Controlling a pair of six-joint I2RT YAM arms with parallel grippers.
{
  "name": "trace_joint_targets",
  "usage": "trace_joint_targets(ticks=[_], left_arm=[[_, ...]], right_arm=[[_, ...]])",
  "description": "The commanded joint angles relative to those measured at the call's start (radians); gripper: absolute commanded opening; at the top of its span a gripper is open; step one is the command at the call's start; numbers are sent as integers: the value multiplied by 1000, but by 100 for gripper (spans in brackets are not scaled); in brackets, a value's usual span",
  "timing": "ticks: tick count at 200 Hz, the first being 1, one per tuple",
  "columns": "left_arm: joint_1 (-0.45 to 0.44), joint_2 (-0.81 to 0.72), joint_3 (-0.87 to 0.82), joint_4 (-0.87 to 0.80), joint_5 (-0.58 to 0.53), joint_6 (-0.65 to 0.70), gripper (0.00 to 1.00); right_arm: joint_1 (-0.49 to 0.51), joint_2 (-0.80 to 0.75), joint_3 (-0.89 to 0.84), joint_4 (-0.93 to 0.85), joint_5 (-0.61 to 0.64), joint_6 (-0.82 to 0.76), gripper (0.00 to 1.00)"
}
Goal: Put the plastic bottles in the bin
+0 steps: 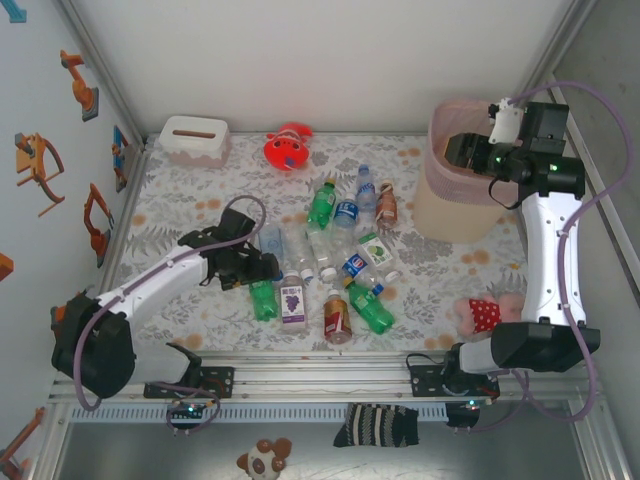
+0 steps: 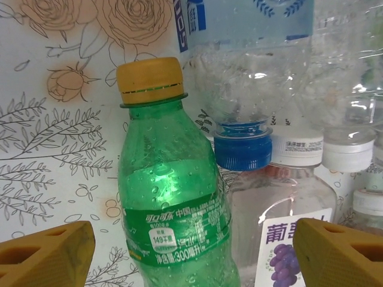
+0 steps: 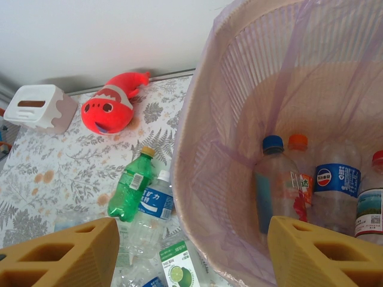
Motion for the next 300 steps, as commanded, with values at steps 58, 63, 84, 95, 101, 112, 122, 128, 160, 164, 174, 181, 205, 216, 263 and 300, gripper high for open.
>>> trace_joint_targets(ticks=[58, 63, 84, 95, 101, 112, 122, 128, 160, 164, 174, 181, 205, 216, 263, 300], left_arm=[[13, 74, -47, 18, 26, 42, 79], [12, 76, -51, 22, 29, 42, 79], [13, 97, -66, 22, 39, 51, 78], [13, 101, -77, 23, 38, 53, 77], [13, 100, -85, 22, 38, 55, 77], [13, 93, -95, 21, 39, 56, 76], [13, 85, -102, 15, 38, 54, 75], [13, 79, -106, 13, 38, 53, 74], [12, 45, -125, -4, 66, 41, 74], [10, 39, -129, -8, 70, 41, 75], [5, 25, -134, -15, 73, 40, 76], [0, 17, -139, -20, 73, 41, 77], [-37, -3, -152, -31, 67, 31, 77], [-61, 0, -152, -41, 48, 21, 77], [-120, 1, -176, -69, -6, -40, 76], [-144, 4, -180, -70, -7, -45, 73]], right_arm=[[7, -38, -6, -13, 4, 5, 65], [7, -40, -7, -15, 8, 4, 65], [7, -52, -18, -23, 17, -6, 66], [7, -54, -22, -26, 17, -9, 66], [7, -54, -23, -27, 15, -10, 66], [7, -54, -23, -26, 13, -9, 66], [7, -54, -23, -23, 11, -7, 66], [6, -52, -21, -19, 8, -6, 66], [6, -40, -8, -20, -4, -5, 66], [7, -39, -7, -18, -7, -5, 65], [6, -38, -7, -13, -11, -3, 66], [7, -40, -9, -10, -13, -2, 66], [7, -49, -25, 9, -20, 1, 65], [7, -54, -37, 19, -21, 3, 66], [8, -47, -58, 45, -45, 15, 66], [8, -46, -66, 50, -47, 7, 65]])
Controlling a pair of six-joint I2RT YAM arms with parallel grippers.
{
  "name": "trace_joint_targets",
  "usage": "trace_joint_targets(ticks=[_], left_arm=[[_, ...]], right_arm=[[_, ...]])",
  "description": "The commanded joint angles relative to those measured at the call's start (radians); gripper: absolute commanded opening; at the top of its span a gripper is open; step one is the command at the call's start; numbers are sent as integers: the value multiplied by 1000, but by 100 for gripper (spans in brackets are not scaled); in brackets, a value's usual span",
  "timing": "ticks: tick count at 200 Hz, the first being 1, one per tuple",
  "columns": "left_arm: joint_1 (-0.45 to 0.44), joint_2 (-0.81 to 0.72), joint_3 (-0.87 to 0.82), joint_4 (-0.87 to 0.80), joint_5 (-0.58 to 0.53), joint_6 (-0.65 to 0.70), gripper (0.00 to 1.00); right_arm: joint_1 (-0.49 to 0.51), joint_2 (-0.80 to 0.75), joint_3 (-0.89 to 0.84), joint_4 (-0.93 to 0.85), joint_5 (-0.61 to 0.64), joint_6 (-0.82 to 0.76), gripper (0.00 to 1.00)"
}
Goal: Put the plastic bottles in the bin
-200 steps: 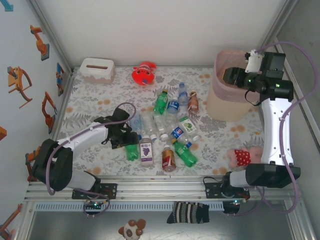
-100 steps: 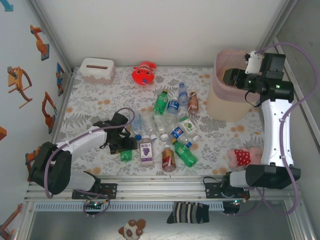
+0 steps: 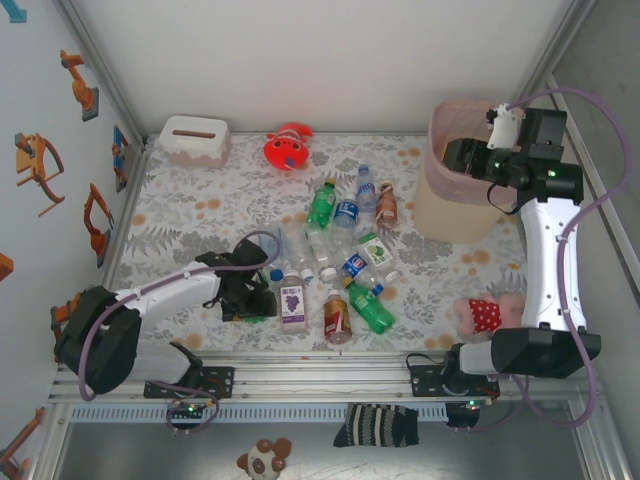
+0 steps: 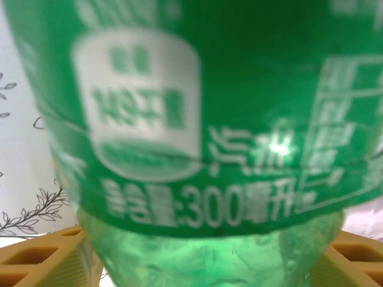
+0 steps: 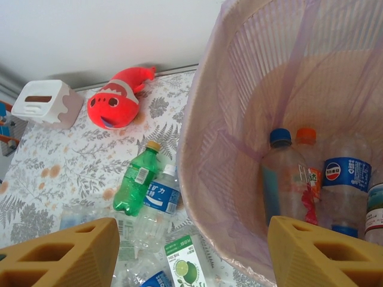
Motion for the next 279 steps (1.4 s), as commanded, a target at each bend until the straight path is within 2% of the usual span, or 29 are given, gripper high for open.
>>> trace_joint_targets(ticks=[1, 58, 105, 133, 167, 234, 279], left_arm=[[-13, -13, -5, -34, -16, -24, 73], [-20, 16, 17, -35, -24, -14, 64], [-25, -20, 28, -59, -42, -19, 57], [-27, -79, 49, -69, -64, -3, 55], [-33, -220, 76, -30, -81, 50, 52], [-34, -460, 107, 241, 77, 310, 53], [-35, -440, 141, 589, 263, 419, 52]], right_arm=[[9, -12, -8, 29, -23, 2, 65], [7, -3, -10, 36, -28, 0, 65], [10, -10, -10, 38, -26, 3, 66], [13, -16, -7, 36, -26, 5, 65], [22, -34, -7, 53, -46, 18, 65], [103, -102, -53, 198, -200, 56, 66], [244, -139, -118, 387, -334, 104, 66]])
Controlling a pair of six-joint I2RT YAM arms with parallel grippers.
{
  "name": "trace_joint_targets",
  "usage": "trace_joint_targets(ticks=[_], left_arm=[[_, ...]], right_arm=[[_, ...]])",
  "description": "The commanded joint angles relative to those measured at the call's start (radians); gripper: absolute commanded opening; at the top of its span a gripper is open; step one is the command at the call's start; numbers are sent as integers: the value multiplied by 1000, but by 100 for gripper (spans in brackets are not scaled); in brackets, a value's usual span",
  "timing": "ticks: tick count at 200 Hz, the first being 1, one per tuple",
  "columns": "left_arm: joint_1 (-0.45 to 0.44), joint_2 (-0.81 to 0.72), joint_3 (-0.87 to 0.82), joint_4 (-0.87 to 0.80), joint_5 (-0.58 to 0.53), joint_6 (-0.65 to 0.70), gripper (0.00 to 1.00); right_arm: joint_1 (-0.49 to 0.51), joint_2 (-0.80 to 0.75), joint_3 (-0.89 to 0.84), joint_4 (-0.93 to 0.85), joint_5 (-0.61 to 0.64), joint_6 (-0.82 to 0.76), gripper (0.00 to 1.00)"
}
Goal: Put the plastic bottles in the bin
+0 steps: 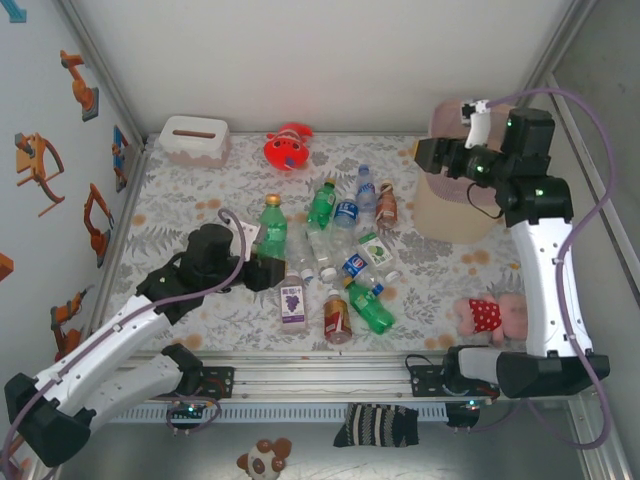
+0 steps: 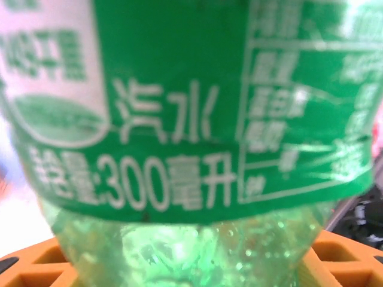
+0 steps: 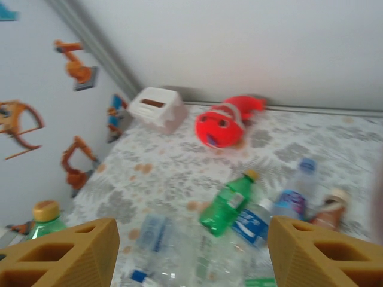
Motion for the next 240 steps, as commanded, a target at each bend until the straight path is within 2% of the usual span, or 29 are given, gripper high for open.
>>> trace_joint_targets(ticks=[1, 60, 79, 137, 188, 211, 240], left_arm=[[-6, 29, 55, 255, 148, 105, 52], [-19, 202, 163, 538, 368, 107, 47], [-36, 249, 191, 591, 416, 100, 47], [-66, 329, 258, 619, 523, 111, 46], [-78, 354, 276, 619, 547, 115, 46], [-79, 354, 279, 608, 544, 121, 46], [-79, 347, 280, 587, 537, 135, 46]], right_arm=[[67, -26, -33, 158, -122, 45, 66], [218, -77, -84, 433, -246, 104, 68], [262, -73, -89, 480, -230, 110, 68], [368, -10, -31, 435, -244, 46, 72], [439, 54, 8, 391, -231, 17, 73], [463, 72, 21, 390, -224, 18, 70], [468, 75, 30, 381, -188, 23, 56]])
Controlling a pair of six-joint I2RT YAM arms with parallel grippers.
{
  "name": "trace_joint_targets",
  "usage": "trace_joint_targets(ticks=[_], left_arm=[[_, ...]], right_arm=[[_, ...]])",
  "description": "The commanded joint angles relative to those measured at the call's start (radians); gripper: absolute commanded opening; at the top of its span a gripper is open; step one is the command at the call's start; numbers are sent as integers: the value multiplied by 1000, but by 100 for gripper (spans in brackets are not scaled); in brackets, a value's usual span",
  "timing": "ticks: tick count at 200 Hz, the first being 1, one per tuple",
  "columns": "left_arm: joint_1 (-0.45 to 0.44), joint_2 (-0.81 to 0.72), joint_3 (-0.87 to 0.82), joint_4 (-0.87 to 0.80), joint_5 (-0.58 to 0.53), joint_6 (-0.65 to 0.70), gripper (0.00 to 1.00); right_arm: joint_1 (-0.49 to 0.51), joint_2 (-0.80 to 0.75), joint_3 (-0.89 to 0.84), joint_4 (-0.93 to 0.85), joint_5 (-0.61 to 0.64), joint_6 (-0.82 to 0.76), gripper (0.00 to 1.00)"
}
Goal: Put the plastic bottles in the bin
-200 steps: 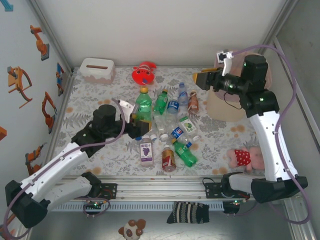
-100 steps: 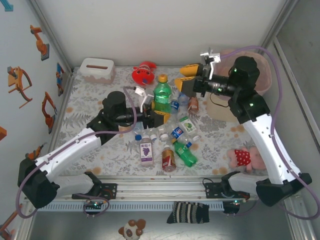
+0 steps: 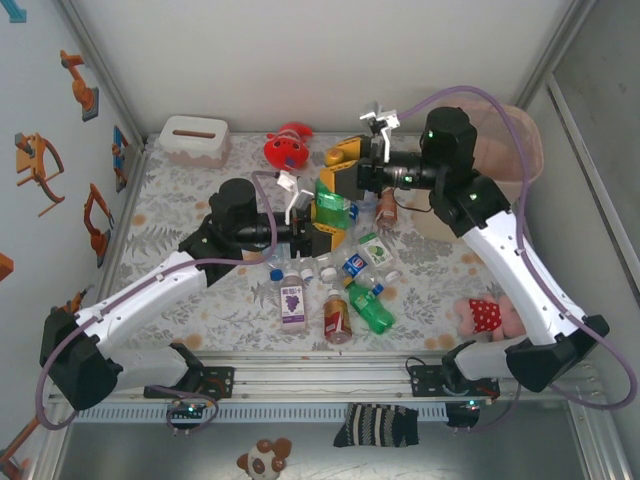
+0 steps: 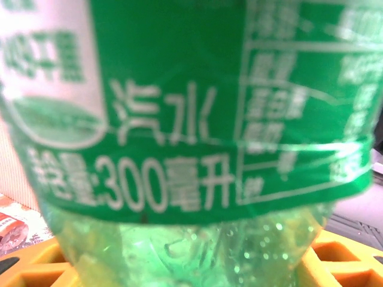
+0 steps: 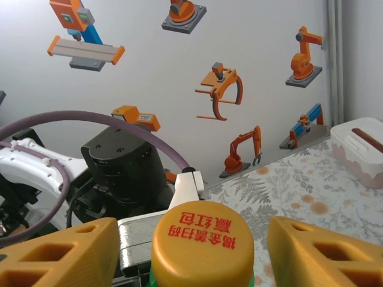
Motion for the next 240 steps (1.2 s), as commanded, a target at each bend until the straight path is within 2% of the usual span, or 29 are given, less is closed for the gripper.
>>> trace_joint_targets(ticks=[1, 37, 78, 97, 126, 146, 171, 197, 240], left_arm=[[-6, -9, 34, 4, 23, 39, 46], [-6, -10, 35, -6, 11, 48, 47], [-6, -5, 37, -8, -2, 52, 48], [-7, -9, 33, -9, -21, 52, 54], [-6, -24, 24, -14, -67, 56, 71], [-7, -40, 16, -29, -100, 66, 77], [-6, -64, 4, -55, -161, 78, 80], [-6, -91, -6, -91, -227, 86, 81], [-5, -104, 7, -218, -483, 144, 82]], right_arm=[[5, -4, 40, -2, 33, -5, 55], [7, 1, 44, -34, 45, -14, 37], [7, -6, 47, -53, 52, -29, 25], [7, -7, 57, -73, 66, -39, 22], [7, -10, 81, -112, 117, -55, 20], [6, -10, 106, -163, 176, -91, 19], [-24, -1, 151, -234, 234, -119, 19], [-100, 13, 199, -299, 299, -126, 19], [-234, 58, 316, -429, 412, -170, 18]])
